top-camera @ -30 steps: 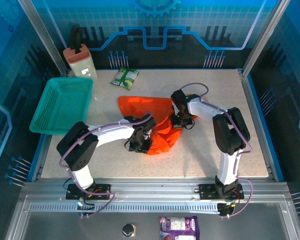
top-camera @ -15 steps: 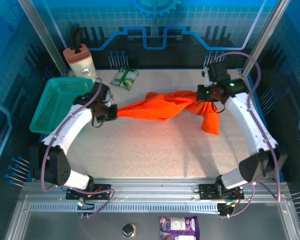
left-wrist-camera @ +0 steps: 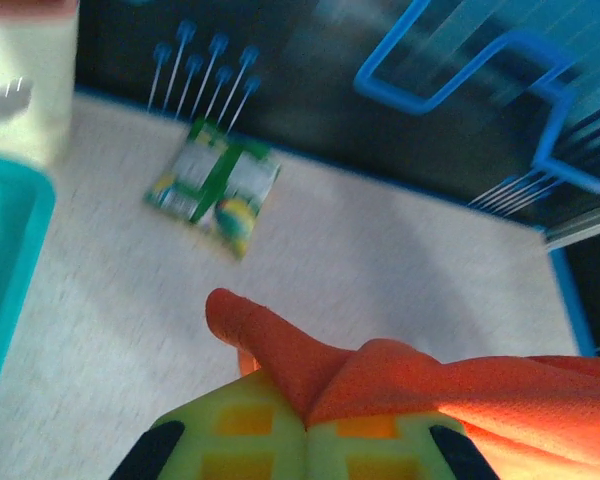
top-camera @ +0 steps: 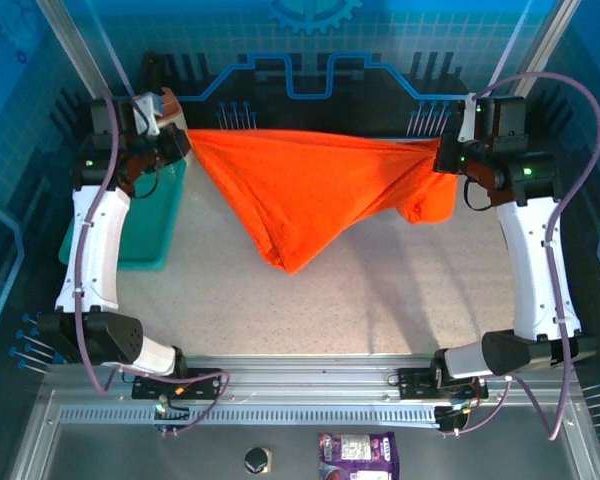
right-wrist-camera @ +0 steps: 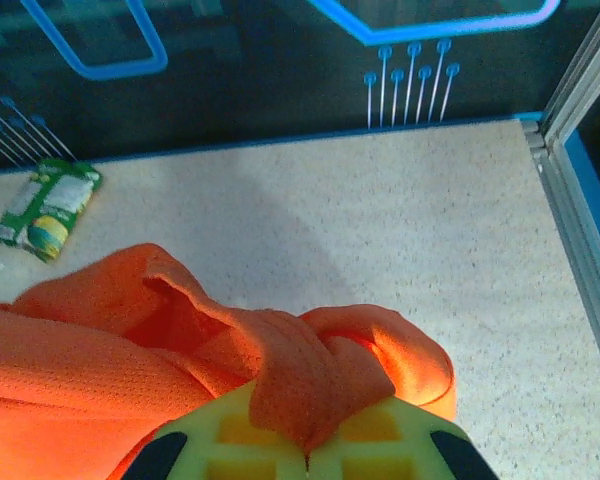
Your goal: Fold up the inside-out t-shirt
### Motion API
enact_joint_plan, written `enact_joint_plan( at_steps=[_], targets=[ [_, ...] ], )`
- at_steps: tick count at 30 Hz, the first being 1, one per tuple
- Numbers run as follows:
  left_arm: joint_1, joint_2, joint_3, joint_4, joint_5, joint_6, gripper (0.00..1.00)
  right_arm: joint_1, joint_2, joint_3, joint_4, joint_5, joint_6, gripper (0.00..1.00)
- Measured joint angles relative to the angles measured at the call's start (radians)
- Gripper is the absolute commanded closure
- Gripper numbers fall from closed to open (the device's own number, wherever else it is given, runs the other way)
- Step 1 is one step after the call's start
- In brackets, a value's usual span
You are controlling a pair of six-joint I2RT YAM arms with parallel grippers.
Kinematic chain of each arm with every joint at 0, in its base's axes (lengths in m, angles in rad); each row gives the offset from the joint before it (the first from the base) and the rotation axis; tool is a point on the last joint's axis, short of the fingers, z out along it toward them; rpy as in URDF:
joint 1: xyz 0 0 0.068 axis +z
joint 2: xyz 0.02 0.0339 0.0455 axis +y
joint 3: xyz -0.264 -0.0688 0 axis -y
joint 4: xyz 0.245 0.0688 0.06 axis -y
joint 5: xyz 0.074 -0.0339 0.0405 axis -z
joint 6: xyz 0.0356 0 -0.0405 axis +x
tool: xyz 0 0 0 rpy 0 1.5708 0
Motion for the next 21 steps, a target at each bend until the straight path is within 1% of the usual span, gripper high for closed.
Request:
enact_joint_plan(
  at_steps=[2,4,5,7,8,10,11,13,16,18,21],
  targets=[
    [0.010,-0.004,0.018,0.027,0.029,-0.013,1.00,0.000,-0.033,-0.027,0.030,0.002,0.000,1.00],
    [0.013,-0.018,0.005,0.044,0.052,-0.019,1.00,0.000,-0.097,-0.106,0.061,0.004,0.004,1.00],
    [0.013,-0.032,-0.025,0.059,0.061,-0.021,1.00,0.000,-0.133,-0.162,0.074,0.003,0.008,1.00],
    [0.013,-0.083,-0.149,0.095,0.076,-0.022,1.00,0.000,-0.212,-0.307,0.087,-0.005,0.024,1.00],
    [0.013,-0.113,-0.230,0.103,0.080,-0.022,1.00,0.000,-0.238,-0.376,0.089,-0.011,0.034,0.98],
    [0.013,-0.163,-0.422,0.109,0.075,-0.024,1.00,0.000,-0.267,-0.521,0.081,-0.035,0.058,0.78],
    [0.013,-0.171,-0.497,0.105,0.072,-0.025,1.00,0.000,-0.268,-0.570,0.074,-0.045,0.067,0.73],
    [0.014,-0.167,-0.661,0.098,0.052,-0.027,1.00,0.000,-0.231,-0.654,0.067,-0.061,0.091,0.71],
    [0.016,-0.152,-0.823,0.089,0.037,-0.040,1.00,0.013,-0.169,-0.687,0.066,-0.080,0.109,0.71],
    [0.011,-0.144,-0.866,0.082,0.028,-0.048,1.00,0.041,-0.128,-0.665,0.072,-0.088,0.109,0.71],
    [-0.019,-0.139,-0.866,0.095,0.003,-0.052,1.00,0.116,-0.021,-0.573,0.074,-0.089,0.101,0.71]
  ],
)
